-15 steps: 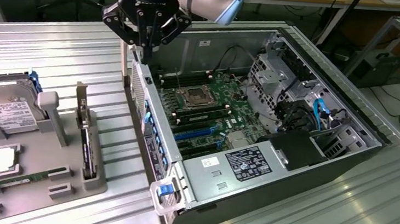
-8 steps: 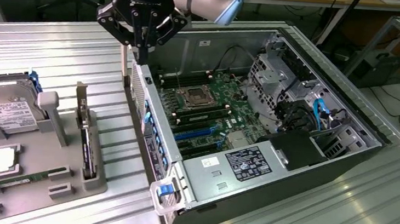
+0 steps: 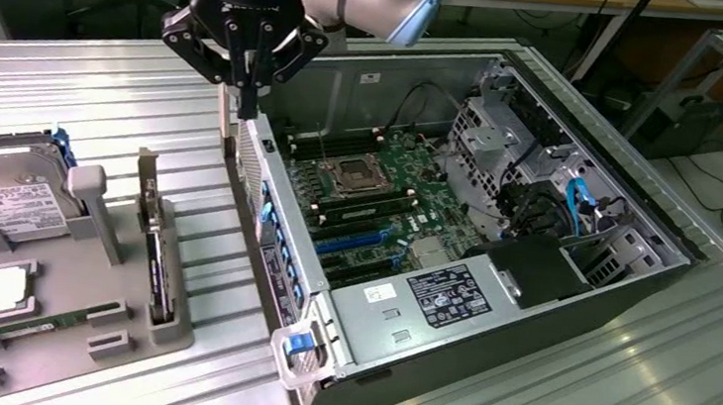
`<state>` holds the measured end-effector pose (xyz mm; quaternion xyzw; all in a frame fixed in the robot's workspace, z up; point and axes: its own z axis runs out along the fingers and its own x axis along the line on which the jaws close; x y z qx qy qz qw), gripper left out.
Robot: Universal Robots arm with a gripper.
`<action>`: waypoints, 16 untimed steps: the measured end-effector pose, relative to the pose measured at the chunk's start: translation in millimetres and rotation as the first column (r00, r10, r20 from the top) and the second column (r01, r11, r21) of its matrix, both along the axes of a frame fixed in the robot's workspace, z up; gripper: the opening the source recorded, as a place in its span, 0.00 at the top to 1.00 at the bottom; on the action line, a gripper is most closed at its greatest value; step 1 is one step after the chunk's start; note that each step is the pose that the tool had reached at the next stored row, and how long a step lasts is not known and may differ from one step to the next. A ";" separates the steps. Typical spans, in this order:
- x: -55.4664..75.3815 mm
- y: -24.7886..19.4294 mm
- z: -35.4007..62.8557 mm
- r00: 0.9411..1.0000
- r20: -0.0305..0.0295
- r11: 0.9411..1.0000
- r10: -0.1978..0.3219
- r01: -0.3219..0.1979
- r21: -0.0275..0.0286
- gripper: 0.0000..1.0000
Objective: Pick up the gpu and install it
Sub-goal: 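Reach for the gpu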
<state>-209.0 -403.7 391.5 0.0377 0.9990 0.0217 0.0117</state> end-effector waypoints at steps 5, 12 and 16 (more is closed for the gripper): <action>-5.7 -1.6 -0.2 1.000 0.000 1.000 0.000 0.000 0.000 0.89; -15.5 -4.6 -0.5 1.000 0.000 1.000 0.000 0.000 0.000 0.89; -20.3 -5.8 -0.7 1.000 0.000 1.000 0.000 0.000 0.000 0.89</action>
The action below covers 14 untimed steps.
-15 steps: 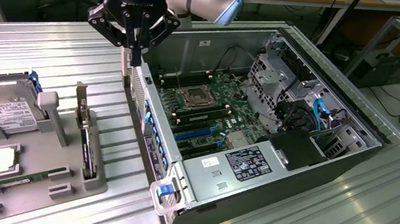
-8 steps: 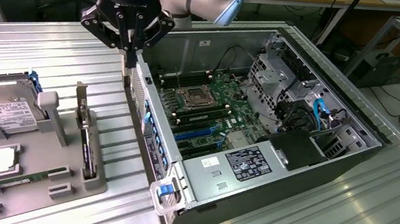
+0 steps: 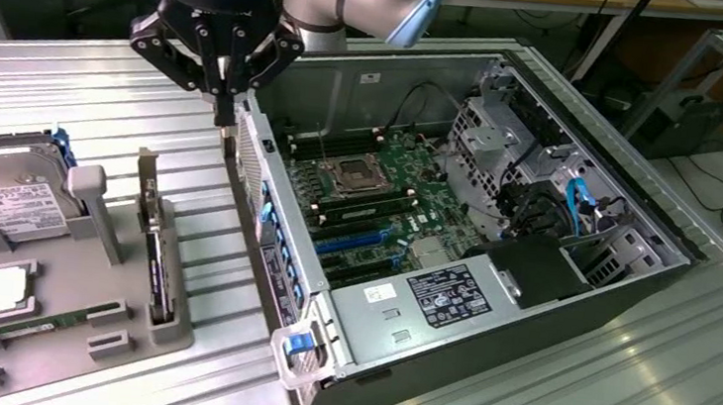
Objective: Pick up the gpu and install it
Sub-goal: 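Reach for the gpu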
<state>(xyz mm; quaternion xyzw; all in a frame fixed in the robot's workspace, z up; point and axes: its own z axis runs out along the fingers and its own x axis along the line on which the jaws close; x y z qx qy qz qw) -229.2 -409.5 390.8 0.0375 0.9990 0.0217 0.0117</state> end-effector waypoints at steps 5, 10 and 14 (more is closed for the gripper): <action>-6.1 -1.4 -0.2 1.000 0.000 1.000 0.000 0.000 0.000 0.89; -13.5 -3.1 -0.4 1.000 0.000 1.000 0.000 0.000 0.000 0.89; -20.4 -4.2 -0.6 1.000 0.000 1.000 0.000 0.000 0.000 0.89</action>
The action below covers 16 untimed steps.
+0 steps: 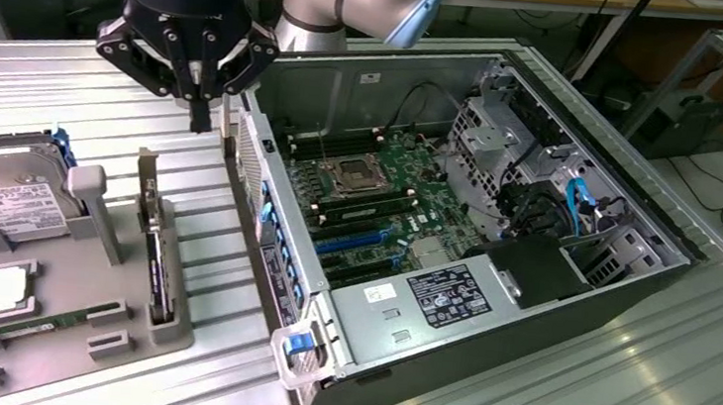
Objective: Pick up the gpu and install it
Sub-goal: 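Reach for the gpu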
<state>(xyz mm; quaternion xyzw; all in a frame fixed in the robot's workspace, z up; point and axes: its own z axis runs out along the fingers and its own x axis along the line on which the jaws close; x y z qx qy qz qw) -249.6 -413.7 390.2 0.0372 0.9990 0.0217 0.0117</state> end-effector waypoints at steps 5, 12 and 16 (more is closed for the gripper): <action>-8.7 -0.8 -0.3 1.000 0.000 1.000 0.000 0.000 0.000 0.89; -26.4 -2.9 -0.9 1.000 0.000 1.000 0.002 -0.002 0.000 0.89; -34.0 -5.2 -1.3 1.000 0.000 1.000 0.010 -0.010 0.000 0.89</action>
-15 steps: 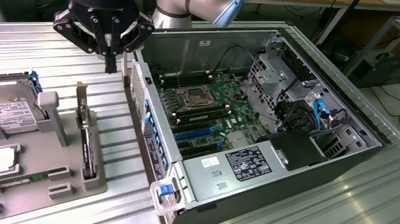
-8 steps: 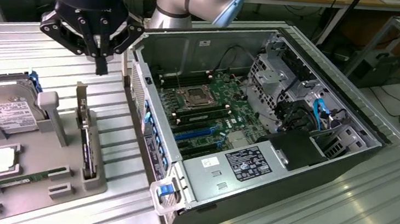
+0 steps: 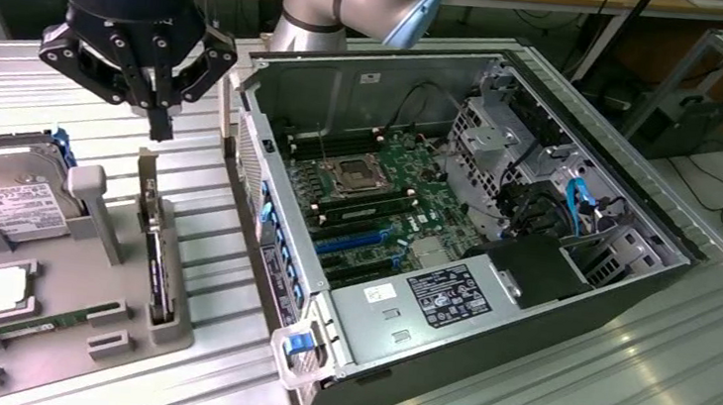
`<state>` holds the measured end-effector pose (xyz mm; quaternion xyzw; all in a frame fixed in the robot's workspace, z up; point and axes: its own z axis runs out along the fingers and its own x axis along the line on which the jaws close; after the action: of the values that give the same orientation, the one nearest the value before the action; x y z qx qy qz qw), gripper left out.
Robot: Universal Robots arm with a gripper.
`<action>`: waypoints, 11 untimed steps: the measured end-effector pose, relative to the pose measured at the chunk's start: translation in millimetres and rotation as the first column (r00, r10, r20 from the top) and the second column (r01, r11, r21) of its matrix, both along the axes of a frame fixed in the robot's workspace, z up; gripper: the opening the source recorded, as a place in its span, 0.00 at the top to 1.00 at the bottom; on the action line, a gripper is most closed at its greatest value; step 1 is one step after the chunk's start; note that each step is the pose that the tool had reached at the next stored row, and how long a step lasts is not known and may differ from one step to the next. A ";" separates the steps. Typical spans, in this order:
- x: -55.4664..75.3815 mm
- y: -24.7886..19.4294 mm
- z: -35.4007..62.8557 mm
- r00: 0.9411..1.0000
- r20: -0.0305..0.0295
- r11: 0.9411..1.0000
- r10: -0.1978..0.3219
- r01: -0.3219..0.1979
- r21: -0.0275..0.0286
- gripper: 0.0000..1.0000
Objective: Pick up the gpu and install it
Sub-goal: 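Reach for the gpu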
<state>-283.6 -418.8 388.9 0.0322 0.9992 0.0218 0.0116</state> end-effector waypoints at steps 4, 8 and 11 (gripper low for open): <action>-5.0 -2.8 -0.5 1.000 0.000 1.000 0.014 -0.014 0.000 0.89; -13.2 -5.4 -1.1 1.000 0.000 1.000 0.027 -0.027 0.000 0.89; -20.1 -6.3 -1.3 0.999 0.000 0.999 0.032 -0.032 0.000 0.89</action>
<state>-303.8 -425.1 387.6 0.0164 0.9996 0.0220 0.0112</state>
